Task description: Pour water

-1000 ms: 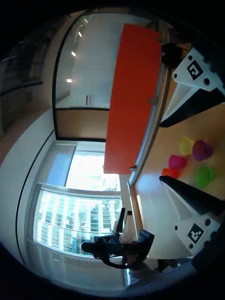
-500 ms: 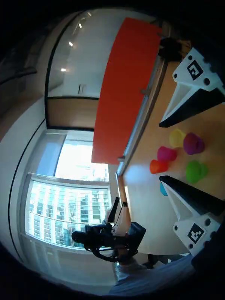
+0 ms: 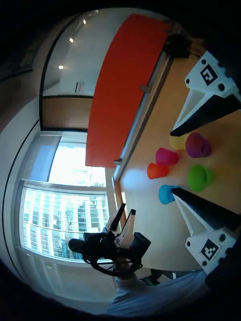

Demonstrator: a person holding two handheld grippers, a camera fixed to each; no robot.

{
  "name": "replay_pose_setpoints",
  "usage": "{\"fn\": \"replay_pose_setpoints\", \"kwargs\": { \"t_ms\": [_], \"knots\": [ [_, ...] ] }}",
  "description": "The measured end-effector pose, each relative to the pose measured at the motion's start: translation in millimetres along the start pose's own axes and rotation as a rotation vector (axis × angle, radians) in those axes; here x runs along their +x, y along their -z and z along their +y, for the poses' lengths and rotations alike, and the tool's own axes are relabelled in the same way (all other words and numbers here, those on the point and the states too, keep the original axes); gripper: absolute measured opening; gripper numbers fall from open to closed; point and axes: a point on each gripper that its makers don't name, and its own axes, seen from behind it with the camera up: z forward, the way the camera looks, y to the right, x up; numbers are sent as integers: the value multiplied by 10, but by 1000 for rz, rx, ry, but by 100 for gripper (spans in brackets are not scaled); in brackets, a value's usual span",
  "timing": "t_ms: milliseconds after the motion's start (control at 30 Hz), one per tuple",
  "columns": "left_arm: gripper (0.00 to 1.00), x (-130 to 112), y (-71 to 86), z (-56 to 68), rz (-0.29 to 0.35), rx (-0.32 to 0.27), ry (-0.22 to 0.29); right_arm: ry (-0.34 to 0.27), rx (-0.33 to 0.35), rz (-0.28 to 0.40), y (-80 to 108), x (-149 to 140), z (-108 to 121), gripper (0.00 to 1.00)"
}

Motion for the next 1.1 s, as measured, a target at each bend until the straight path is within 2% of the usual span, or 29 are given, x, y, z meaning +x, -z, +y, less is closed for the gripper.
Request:
{"fn": "replay_pose_setpoints", "kwargs": {
  "t_ms": [667, 900, 1100],
  "knots": [
    [91, -627, -208, 125, -118, -36, -9, -4, 58, -101, -254, -645, -174, 100],
    [92, -876, -234, 217, -171, -64, -4, 1, 74, -140, -330, -866, -247, 100],
    [92, -1054, -260, 281, -216, -88, -19, -6, 86, -168, -386, -1040, -300, 100]
  ]
}}
